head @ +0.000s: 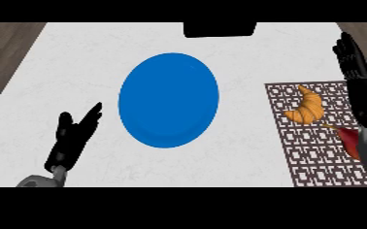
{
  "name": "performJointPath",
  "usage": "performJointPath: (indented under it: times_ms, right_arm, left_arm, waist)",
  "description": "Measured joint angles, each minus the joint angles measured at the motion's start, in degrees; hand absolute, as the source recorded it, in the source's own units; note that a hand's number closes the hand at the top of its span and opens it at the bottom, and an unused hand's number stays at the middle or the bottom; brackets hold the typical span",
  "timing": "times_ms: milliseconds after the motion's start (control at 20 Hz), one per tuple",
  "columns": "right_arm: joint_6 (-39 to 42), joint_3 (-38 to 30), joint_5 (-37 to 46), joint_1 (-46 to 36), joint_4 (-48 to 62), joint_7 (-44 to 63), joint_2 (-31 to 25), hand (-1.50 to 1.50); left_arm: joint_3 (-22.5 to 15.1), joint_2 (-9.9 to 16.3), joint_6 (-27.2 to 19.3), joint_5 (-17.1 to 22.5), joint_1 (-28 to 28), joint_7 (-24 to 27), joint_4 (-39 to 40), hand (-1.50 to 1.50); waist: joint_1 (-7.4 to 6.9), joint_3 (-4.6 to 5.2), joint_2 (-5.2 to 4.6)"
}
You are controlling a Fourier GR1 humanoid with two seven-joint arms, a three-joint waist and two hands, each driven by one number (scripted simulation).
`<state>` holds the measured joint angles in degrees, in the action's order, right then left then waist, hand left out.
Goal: Pick the pear from the placemat and place it in the plate
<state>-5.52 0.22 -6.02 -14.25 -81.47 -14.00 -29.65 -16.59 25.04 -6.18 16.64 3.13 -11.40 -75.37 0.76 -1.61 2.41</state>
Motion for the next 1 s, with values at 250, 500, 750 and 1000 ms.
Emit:
performJointPath:
  times_ms: [250, 500, 750, 1000]
  right_arm:
    - [10.67, 2.33, -8.95, 1.7, -2.09, 3.96, 1.5, -1.5]
    - [17.54, 9.16, 2.08, 1.27, -7.36, 0.05, -7.72, -1.5]
    - [21.59, 10.2, 2.54, 12.61, -3.57, -9.92, -8.13, -1.5]
    - [21.13, 6.47, 8.01, 18.08, -0.36, -22.96, -12.36, -1.5]
  left_arm:
    - [2.3, 1.05, -3.33, -2.87, 4.02, 2.83, -4.5, 0.0]
    - [3.51, 0.83, -5.34, -4.55, 7.14, 5.67, -6.69, 0.0]
    - [4.6, -0.71, -6.43, -5.85, 9.7, 7.48, -5.5, 0.0]
    - [5.08, -1.88, -6.7, -7.41, 10.98, 7.44, -5.3, 0.0]
  waist:
    - [-0.26, 1.06, -1.36]
    - [-0.56, 1.85, -1.13]
    - [0.16, 1.62, -2.08]
    - [0.03, 1.56, -2.28]
